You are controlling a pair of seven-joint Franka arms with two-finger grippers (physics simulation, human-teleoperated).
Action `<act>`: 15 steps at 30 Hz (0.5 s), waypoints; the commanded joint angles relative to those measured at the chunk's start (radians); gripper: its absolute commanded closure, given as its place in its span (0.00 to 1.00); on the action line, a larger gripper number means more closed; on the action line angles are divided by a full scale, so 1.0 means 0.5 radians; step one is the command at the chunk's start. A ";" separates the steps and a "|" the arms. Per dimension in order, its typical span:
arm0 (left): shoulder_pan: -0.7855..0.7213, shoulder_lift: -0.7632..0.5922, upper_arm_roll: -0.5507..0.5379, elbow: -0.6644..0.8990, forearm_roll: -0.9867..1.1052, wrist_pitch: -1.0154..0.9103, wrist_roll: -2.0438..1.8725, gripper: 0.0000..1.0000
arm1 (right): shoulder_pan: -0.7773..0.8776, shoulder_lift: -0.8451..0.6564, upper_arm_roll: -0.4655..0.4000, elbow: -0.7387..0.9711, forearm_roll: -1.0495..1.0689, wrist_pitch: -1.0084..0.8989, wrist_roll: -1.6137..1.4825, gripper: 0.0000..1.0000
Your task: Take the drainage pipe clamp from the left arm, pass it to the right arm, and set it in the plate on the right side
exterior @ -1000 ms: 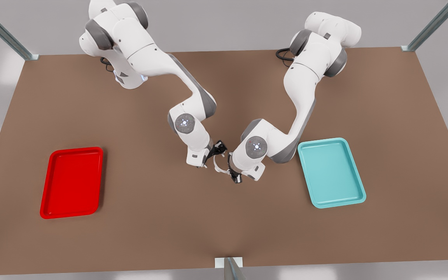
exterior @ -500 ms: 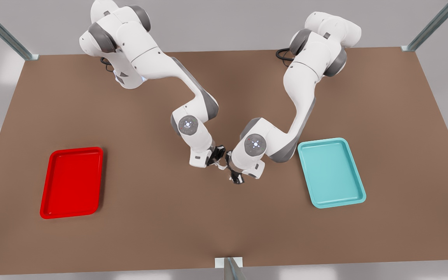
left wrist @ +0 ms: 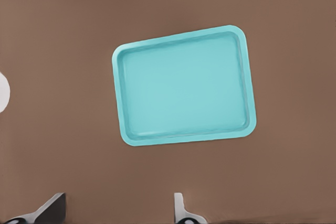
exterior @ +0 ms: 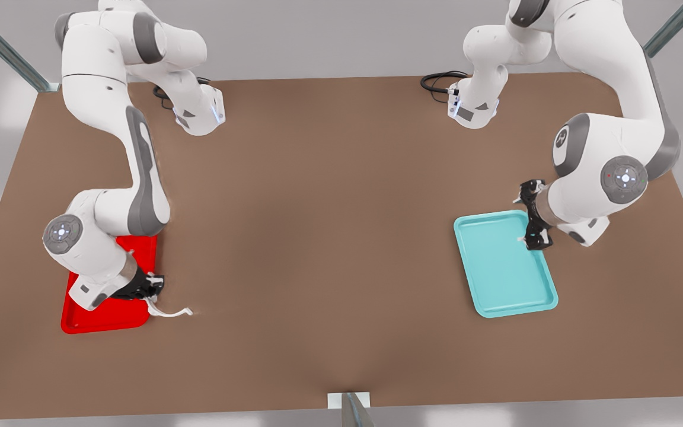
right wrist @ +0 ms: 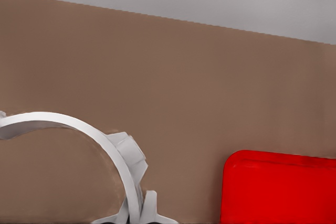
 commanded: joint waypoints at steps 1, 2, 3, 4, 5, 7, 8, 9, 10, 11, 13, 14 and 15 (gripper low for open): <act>-0.052 0.020 -0.022 -0.042 0.030 -0.173 3.079 0.00 | -0.137 0.054 -0.064 0.036 -0.142 -0.222 -1.311 0.79; -0.061 0.069 -0.047 0.028 0.067 -0.158 3.051 0.00 | -0.192 0.091 -0.067 0.045 -0.148 -0.222 -1.370 0.79; -0.061 0.070 -0.047 0.148 0.064 -0.170 3.063 0.00 | -0.220 0.103 -0.064 0.045 -0.210 -0.222 -1.370 0.79; -0.058 0.066 -0.047 0.264 0.052 -0.229 3.067 0.00 | -0.260 0.118 -0.064 0.045 -0.219 -0.210 -1.376 0.79; -0.067 0.131 -0.053 0.277 0.049 -0.210 3.109 0.00 | -0.272 0.146 -0.064 0.042 -0.222 -0.207 -1.400 0.79; -0.073 0.109 -0.050 0.283 0.043 -0.198 3.116 0.00 | -0.285 0.177 -0.064 0.014 -0.222 -0.198 -1.400 0.79; -0.067 0.094 -0.050 0.283 0.033 -0.201 3.113 0.00 | -0.297 0.220 -0.064 0.014 -0.219 -0.176 -1.400 0.79; -0.067 0.094 -0.050 0.283 0.033 -0.204 3.116 0.00 | -0.312 0.250 -0.064 -0.001 -0.219 -0.121 -1.400 0.79; -0.073 0.097 -0.053 0.283 0.036 -0.204 3.116 0.00 | -0.324 0.250 -0.061 -0.032 -0.210 -0.100 -1.397 0.79; -0.073 0.094 -0.053 0.283 0.033 -0.210 3.116 0.00 | -0.324 0.250 -0.061 -0.032 -0.210 -0.100 -1.394 0.79; -0.070 0.097 -0.053 0.283 0.039 -0.204 3.116 0.00 | -0.340 0.253 -0.058 -0.032 -0.194 -0.097 -1.403 0.00; -0.070 0.097 -0.053 0.283 0.043 -0.201 3.116 0.00 | -0.340 0.253 -0.058 -0.032 -0.194 -0.097 -1.403 0.00; -0.070 0.097 -0.053 0.283 0.043 -0.201 3.116 0.00 | -0.340 0.250 -0.058 -0.032 -0.194 -0.097 -1.403 0.00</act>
